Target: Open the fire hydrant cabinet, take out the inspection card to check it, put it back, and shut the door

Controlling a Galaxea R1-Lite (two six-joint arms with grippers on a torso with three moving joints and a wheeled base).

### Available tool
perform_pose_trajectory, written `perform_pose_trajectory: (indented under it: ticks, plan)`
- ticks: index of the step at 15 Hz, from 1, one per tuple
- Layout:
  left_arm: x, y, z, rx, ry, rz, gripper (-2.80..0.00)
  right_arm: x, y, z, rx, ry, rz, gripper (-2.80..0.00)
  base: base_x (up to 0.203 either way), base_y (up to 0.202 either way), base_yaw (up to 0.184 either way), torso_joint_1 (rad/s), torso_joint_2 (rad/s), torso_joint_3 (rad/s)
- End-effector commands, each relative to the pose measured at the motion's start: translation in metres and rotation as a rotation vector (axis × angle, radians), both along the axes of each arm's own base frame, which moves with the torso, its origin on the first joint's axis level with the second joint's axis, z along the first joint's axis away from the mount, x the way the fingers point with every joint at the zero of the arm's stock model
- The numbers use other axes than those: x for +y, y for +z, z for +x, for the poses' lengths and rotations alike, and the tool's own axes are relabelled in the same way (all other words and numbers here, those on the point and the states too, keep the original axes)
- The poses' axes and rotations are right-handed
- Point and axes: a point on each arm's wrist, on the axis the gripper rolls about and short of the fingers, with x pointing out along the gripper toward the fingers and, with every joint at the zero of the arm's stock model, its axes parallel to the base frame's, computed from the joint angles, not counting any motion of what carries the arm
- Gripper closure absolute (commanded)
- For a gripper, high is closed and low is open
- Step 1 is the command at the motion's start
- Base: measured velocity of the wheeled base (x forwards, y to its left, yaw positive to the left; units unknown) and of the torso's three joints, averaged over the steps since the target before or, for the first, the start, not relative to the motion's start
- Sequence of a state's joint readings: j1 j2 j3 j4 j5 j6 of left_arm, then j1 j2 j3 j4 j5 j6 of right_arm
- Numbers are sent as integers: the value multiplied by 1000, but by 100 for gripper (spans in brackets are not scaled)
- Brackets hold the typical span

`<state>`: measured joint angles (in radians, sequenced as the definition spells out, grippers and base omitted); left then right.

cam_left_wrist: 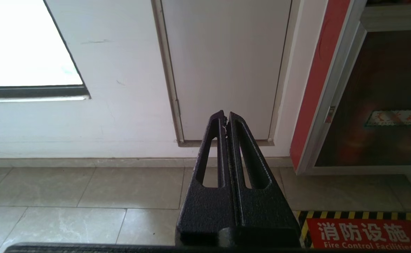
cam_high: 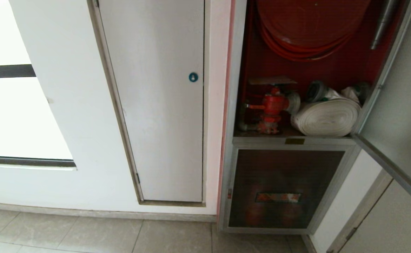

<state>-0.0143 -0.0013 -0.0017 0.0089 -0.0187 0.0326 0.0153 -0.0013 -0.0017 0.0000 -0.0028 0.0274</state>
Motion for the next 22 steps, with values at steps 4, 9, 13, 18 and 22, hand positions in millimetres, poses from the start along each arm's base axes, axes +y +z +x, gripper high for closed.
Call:
perform_pose_trajectory:
  ticks: [4,9,13,18,22]
  plan:
    - [0,0,0,0,0,0,0,0,0,0,1,0,0,0,-22,0,0,-1,-1,1]
    - [0,0,0,0,-1,0,0,0,0,0,3,4,-11,0,0,0,0,0,0,0]
    - [0,0,0,0,1,0,0,0,0,0,3,4,-17,0,0,0,0,0,0,0]
    - [0,0,0,0,1,0,0,0,0,0,3,4,-11,0,0,0,0,0,0,0]
    - [0,0,0,0,0,0,0,0,1,0,0,3,-1,0,0,0,0,0,0,0]
